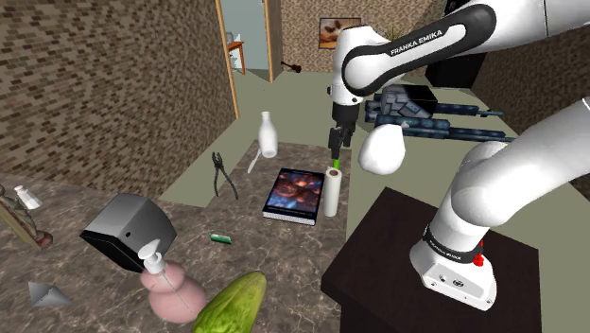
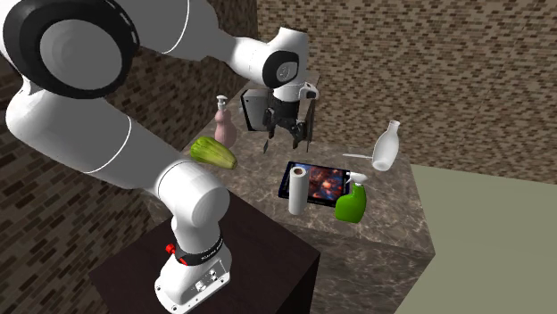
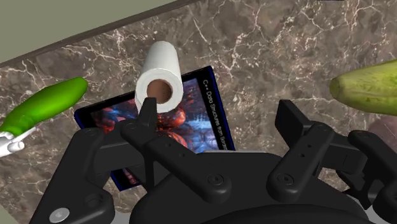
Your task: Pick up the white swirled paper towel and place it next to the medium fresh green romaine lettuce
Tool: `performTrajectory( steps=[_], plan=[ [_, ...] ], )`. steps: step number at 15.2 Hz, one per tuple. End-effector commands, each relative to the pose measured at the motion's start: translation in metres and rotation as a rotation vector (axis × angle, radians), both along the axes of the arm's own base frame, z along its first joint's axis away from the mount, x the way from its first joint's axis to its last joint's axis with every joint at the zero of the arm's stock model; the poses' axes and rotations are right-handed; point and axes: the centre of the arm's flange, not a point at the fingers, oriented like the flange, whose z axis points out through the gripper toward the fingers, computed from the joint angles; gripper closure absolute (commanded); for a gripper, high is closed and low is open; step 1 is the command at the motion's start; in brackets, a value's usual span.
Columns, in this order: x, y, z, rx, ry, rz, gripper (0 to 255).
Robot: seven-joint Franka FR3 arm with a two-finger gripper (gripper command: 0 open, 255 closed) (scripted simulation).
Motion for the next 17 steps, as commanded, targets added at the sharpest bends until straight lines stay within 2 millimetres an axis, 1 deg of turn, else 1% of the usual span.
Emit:
performTrajectory(
  steps=[1,9,10,17],
  plan=[
    [0.013,-0.006,-0.024,-0.003,-0.001,0.008,0],
    [0.057,-0.037,-0.114,-0.016,0.003,0.040,0],
    [0.060,-0.039,-0.120,-0.016,0.003,0.042,0],
    [0.058,-0.037,-0.157,-0.016,0.003,0.042,0]
  ],
)
